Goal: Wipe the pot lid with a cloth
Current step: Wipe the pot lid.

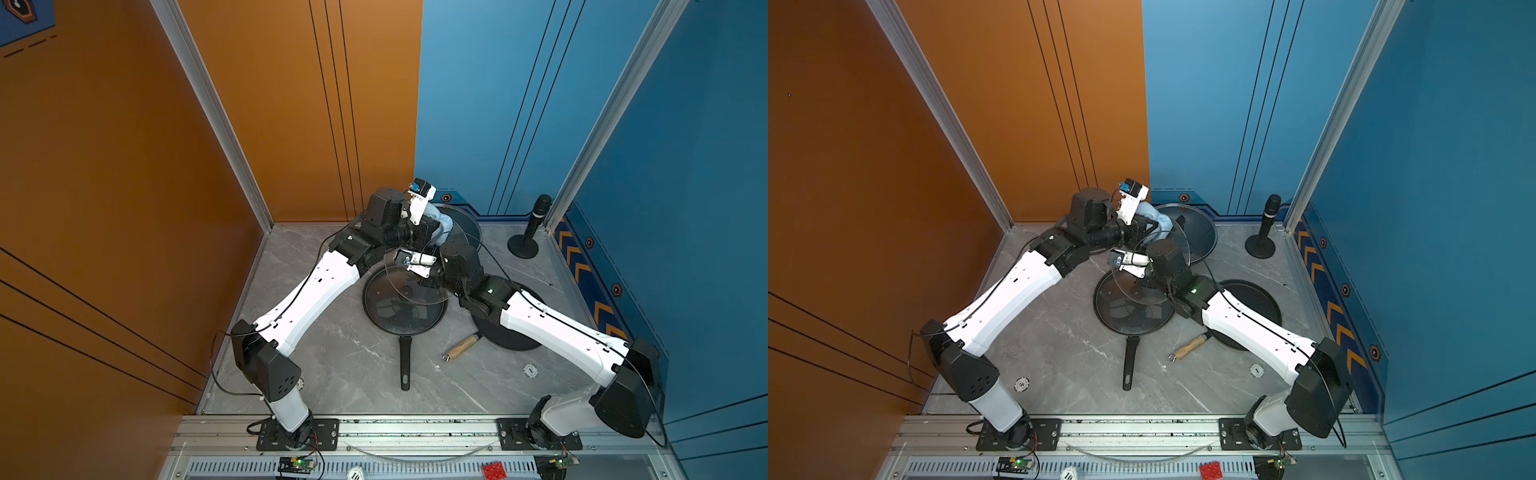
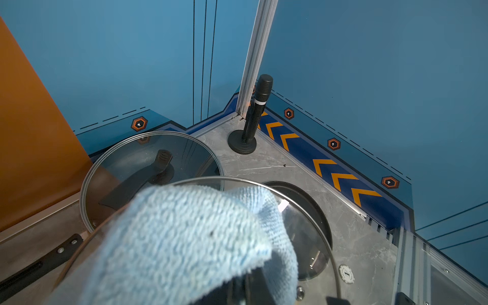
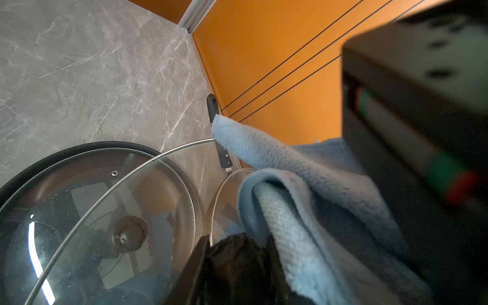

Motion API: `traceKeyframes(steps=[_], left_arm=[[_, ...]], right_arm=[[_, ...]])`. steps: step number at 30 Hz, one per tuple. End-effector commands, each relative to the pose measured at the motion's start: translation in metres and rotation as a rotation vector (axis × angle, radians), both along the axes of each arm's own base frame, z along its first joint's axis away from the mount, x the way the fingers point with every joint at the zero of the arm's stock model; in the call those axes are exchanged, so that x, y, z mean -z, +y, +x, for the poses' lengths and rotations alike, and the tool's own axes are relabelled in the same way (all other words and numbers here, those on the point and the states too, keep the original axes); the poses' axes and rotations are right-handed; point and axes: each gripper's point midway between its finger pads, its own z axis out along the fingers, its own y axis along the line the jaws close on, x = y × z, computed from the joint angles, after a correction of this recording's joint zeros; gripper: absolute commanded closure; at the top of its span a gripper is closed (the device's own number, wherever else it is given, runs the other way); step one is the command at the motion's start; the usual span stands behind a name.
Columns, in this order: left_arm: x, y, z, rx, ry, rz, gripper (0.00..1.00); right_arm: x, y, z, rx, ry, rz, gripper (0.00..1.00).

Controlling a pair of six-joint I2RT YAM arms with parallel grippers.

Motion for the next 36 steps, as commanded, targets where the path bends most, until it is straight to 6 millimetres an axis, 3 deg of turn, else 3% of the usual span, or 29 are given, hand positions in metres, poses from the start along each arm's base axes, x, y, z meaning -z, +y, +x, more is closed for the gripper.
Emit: traceKeyframes(steps=[1,6,9,11,14,16,18,21,23,25,29,36], left_arm=[[0.043,0.039,0.026,-0.178,0.066,0.096,1.0],[0.073,0.104,0.047,-0.465,0.118,0.145,1.0],[0.073,0.13,0.045,-0.559,0.126,0.141,1.0],[0.066,0.136,0.04,-0.576,0.11,0.139,1.0],[0.043,0.116,0.031,-0.465,0.073,0.083,1.0],[0.023,0.086,0.026,-0.364,0.03,0.043,1.0],[0.016,0.051,0.02,-0.264,0.032,0.022,1.0],[0.026,0.022,0.016,-0.223,0.075,0.056,1.0],[0.036,0.015,0.013,-0.221,0.105,0.067,1.0],[0.047,0.011,0.01,-0.22,0.149,0.066,1.0],[0.06,-0.009,-0.004,-0.147,0.178,0.117,1.0],[0.083,-0.045,-0.029,-0.022,0.2,0.243,1.0]], right_arm=[[-0.048,-0.004,0.005,0.044,-0.121,0.15,1.0],[-0.058,-0.024,0.005,0.115,-0.124,0.262,1.0],[-0.054,-0.039,0.011,0.192,-0.105,0.347,1.0],[-0.05,-0.049,0.015,0.247,-0.103,0.399,1.0],[-0.052,-0.065,0.022,0.331,-0.075,0.524,1.0],[-0.056,-0.066,0.023,0.346,-0.037,0.637,1.0],[-0.06,-0.065,0.027,0.362,-0.016,0.744,1.0],[-0.068,-0.086,0.04,0.513,-0.062,0.916,1.0],[-0.072,-0.128,0.058,0.707,-0.102,1.092,1.0],[-0.066,-0.15,0.07,0.841,-0.07,1.236,1.0],[-0.072,-0.16,0.082,0.888,-0.04,1.444,1.0],[-0.081,-0.172,0.07,0.896,0.021,1.748,1.0]])
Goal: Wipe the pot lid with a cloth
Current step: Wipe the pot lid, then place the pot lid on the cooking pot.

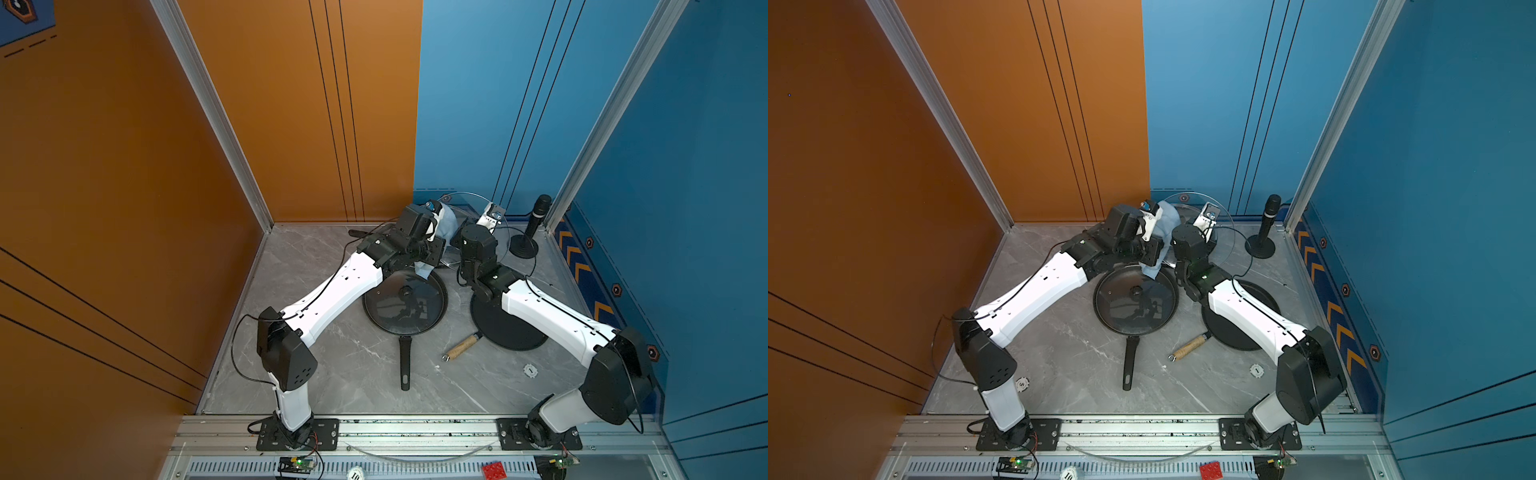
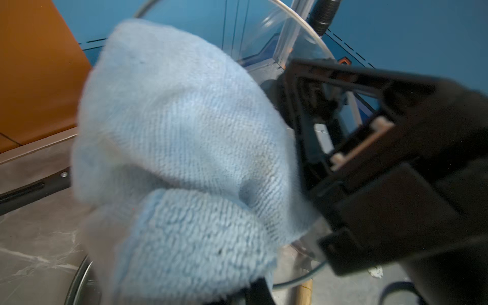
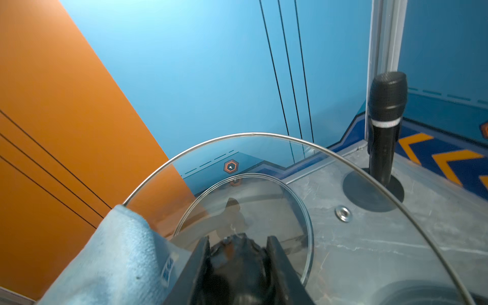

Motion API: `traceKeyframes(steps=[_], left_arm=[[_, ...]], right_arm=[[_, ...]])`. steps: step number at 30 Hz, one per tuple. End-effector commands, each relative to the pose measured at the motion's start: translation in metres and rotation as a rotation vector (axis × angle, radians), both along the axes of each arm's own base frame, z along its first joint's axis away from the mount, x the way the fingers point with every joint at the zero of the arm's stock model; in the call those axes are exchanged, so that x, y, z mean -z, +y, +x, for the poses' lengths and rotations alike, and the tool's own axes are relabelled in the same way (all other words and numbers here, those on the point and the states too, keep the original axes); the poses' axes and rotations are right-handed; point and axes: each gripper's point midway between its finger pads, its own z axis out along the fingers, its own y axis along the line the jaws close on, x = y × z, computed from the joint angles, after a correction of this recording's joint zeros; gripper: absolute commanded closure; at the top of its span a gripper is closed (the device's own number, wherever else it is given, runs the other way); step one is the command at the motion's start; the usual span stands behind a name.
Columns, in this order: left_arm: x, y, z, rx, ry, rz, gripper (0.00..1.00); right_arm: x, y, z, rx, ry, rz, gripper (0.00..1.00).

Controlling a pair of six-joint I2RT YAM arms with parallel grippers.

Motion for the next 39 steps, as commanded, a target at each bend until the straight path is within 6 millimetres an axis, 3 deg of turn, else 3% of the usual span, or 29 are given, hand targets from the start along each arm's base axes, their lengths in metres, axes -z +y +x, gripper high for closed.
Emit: traceKeyframes(steps=[1,6,11,16,21,24,30,34,39], left_arm=[[0.016,-0.013,-0.02,0.089,0.054,0.073,1.0],[0.035,-0.014,-0.027,0.091,0.082,0.161,1.0],[0.046,-0.027,-0.043,0.145,0.102,0.191,1.0],[0.061,-0.03,-0.043,0.121,0.139,0.206,1.0],[0.052,-0.021,-0.04,0.094,0.111,0.211,1.0],[0.031,-0.005,-0.034,0.059,0.084,0.181,1.0],[-0.021,0.053,-0.018,-0.079,-0.028,0.127,1.0],[-0.039,0.101,-0.011,-0.192,-0.071,0.044,1.0],[-0.037,0.153,-0.008,-0.33,-0.065,-0.017,1.0]], right_arm=[[-0.059,-0.016,-0.017,0.054,-0.219,0.377,1.0],[-0.061,-0.038,-0.018,0.073,-0.323,0.602,1.0],[-0.087,-0.049,-0.018,0.048,-0.423,0.721,1.0],[-0.107,-0.062,-0.026,0.047,-0.454,0.734,1.0],[-0.117,-0.093,-0.037,0.097,-0.463,0.652,1.0],[-0.118,-0.108,-0.045,0.118,-0.435,0.511,1.0],[-0.078,-0.143,-0.053,0.182,-0.238,0.212,1.0],[-0.027,-0.15,-0.05,0.184,0.014,-0.032,1.0],[0.052,-0.147,-0.05,0.147,0.192,-0.142,1.0]])
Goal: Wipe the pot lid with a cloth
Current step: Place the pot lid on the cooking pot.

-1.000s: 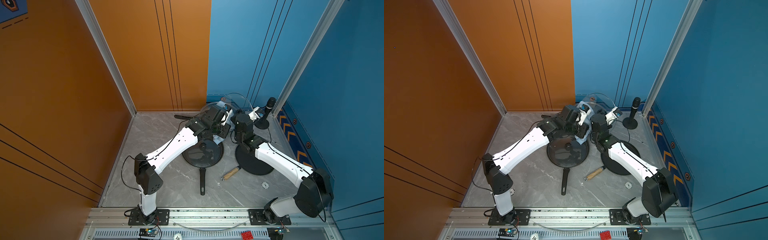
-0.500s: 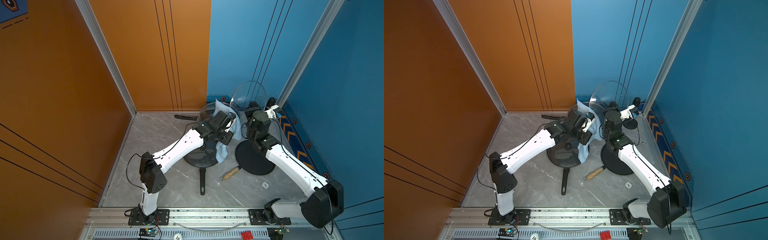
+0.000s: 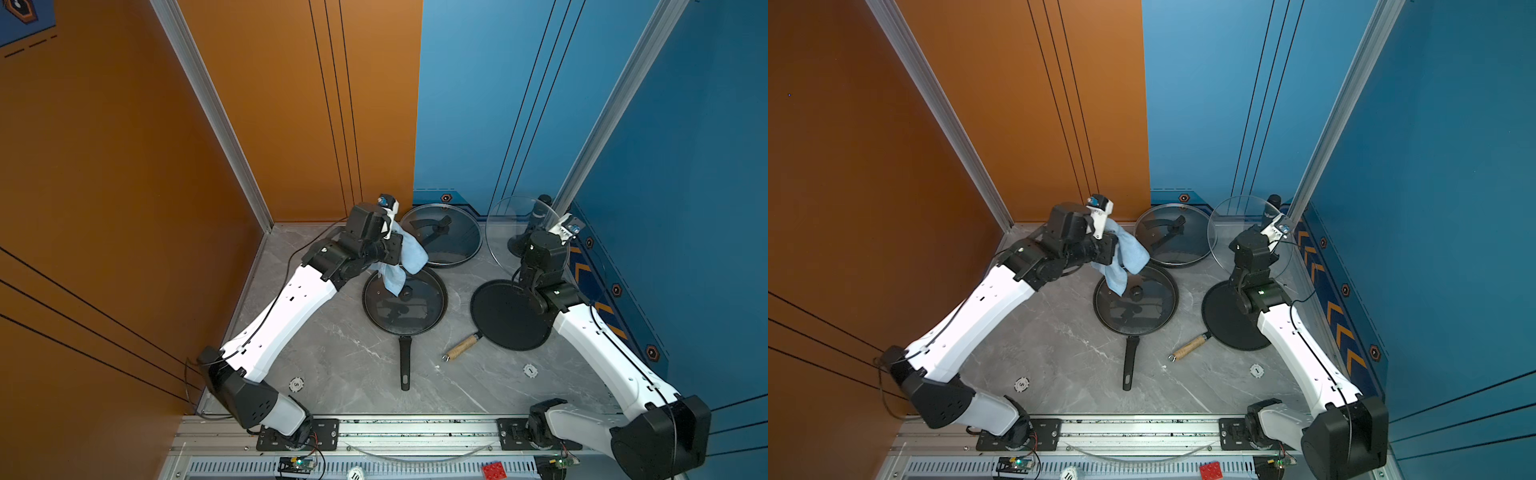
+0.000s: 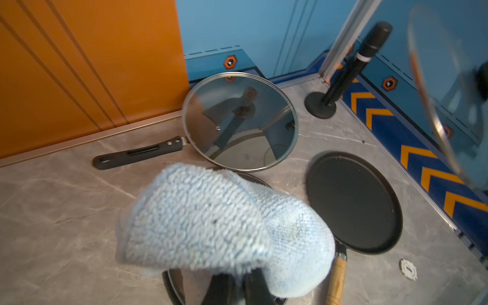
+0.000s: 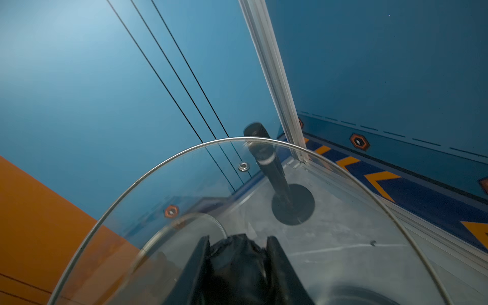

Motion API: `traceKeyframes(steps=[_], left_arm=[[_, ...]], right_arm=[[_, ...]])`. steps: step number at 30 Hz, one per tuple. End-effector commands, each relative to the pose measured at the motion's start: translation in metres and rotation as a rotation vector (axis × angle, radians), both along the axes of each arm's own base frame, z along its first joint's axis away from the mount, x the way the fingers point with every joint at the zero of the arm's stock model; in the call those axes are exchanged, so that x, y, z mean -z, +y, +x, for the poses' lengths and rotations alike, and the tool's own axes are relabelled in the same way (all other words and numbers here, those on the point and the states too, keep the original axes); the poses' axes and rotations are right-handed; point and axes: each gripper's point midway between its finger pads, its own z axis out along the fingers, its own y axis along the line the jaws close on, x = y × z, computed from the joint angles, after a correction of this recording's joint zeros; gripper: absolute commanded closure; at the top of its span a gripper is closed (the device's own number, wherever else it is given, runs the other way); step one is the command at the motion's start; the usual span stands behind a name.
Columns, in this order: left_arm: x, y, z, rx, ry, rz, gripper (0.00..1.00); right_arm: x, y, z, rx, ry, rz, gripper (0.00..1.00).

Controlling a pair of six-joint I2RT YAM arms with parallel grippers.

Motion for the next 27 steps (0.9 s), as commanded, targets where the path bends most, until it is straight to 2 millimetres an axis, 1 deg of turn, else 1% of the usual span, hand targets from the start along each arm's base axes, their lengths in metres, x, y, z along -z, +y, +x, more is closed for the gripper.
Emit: traceKeyframes(steps=[1,2,6,9,12,17,21,24,27], left_arm=[[0.008,0.02,0.006,-0.09,-0.001,-0.034,1.0],[0.008,0.025,0.005,-0.103,-0.002,-0.033,1.0],[0.006,0.037,0.004,-0.136,-0.012,-0.042,1.0],[0.004,0.04,0.003,-0.149,-0.018,-0.052,1.0],[0.002,0.043,0.001,-0.157,-0.022,-0.056,1.0],[0.001,0.051,-0.005,-0.184,-0.031,-0.059,1.0],[-0.001,0.058,-0.01,-0.204,-0.041,-0.064,1.0],[-0.001,0.061,-0.013,-0.215,-0.043,-0.066,1.0],[0.0,0.064,-0.015,-0.221,-0.044,-0.065,1.0]], right_arm=[[0.054,0.0,-0.005,-0.032,0.156,-0.085,1.0],[0.069,-0.001,-0.008,-0.026,0.172,-0.075,1.0],[0.111,-0.004,-0.012,-0.012,0.197,-0.061,1.0],[0.141,-0.005,-0.011,-0.008,0.246,-0.07,1.0],[0.163,-0.005,-0.011,0.001,0.276,-0.046,1.0],[0.189,-0.005,-0.012,0.03,0.278,0.005,1.0],[0.211,-0.009,-0.018,0.073,0.31,0.032,1.0],[0.219,-0.014,-0.026,0.124,0.329,0.044,1.0],[0.222,-0.019,-0.033,0.149,0.328,0.044,1.0]])
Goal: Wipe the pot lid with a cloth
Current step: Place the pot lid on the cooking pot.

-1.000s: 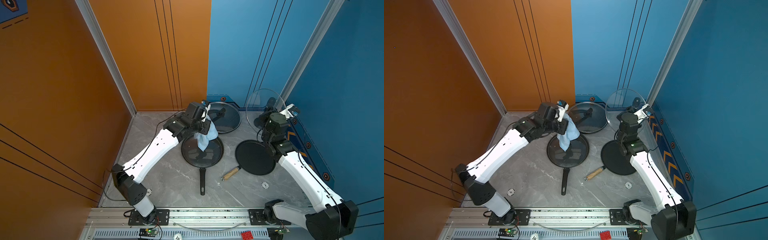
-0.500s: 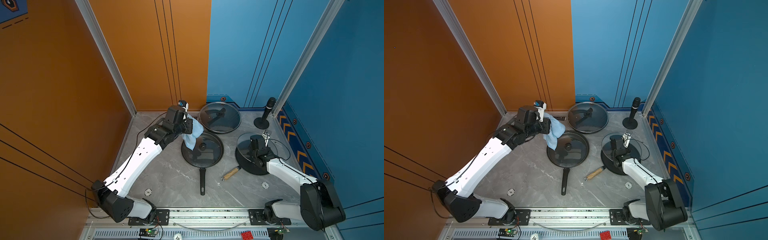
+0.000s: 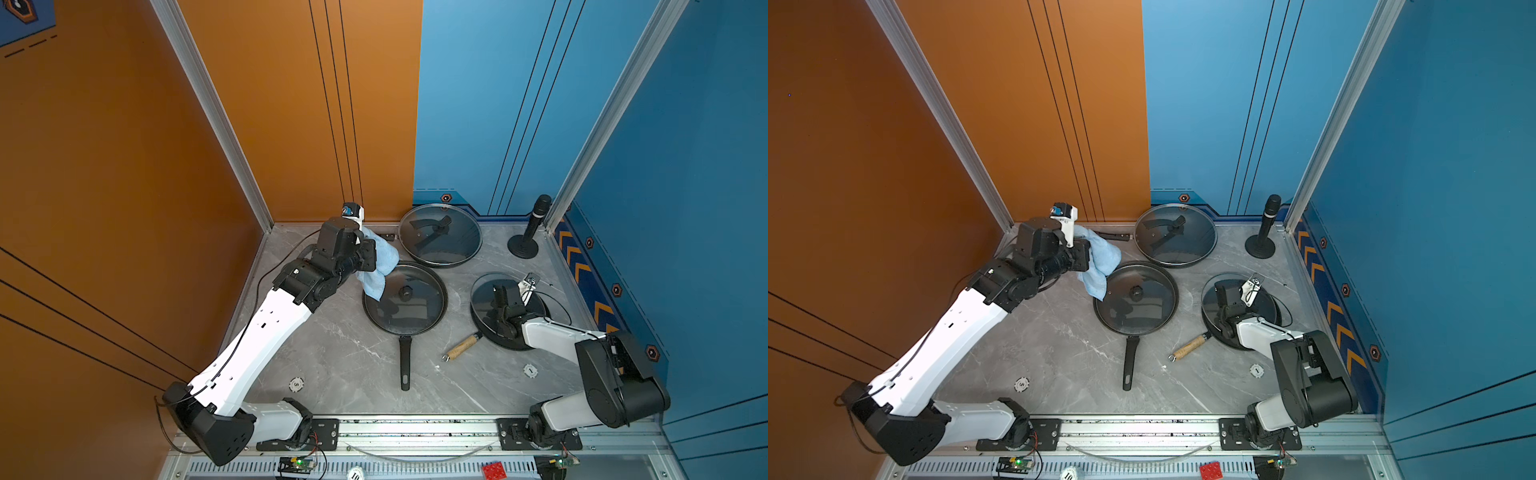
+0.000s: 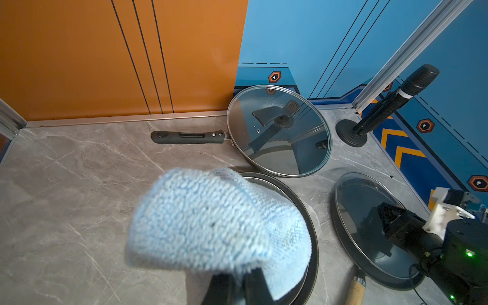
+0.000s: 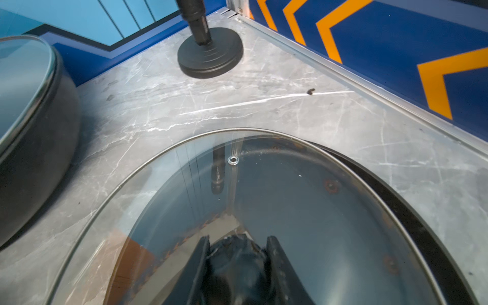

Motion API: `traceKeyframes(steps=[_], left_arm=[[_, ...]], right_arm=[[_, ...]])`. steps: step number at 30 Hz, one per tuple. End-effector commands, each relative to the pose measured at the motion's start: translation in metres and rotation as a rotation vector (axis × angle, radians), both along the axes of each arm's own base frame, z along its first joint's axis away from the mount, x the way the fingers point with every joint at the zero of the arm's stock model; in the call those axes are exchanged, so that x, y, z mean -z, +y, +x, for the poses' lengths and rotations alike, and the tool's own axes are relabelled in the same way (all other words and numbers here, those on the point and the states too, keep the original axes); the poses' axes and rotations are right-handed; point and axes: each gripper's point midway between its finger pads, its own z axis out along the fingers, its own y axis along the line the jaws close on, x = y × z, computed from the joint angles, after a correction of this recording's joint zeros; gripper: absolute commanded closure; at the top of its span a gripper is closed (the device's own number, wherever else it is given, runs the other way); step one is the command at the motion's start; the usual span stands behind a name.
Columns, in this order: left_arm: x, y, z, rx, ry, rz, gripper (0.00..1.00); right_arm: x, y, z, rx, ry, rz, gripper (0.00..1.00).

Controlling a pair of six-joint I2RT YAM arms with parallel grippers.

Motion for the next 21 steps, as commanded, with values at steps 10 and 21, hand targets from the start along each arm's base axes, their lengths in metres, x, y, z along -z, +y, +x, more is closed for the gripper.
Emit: traceKeyframes(steps=[10,21], left_arm=[[0.0,0.005,0.003,-0.037,-0.008,-0.013,1.0],[0.002,0.005,0.0,-0.044,-0.007,-0.016,1.0]], right_arm=[[-0.003,-0.015,-0.012,0.119,-0.062,-0.02,1.0],[0.01,-0.02,-0.022,0.188,-0.006,-0.029,1.0]])
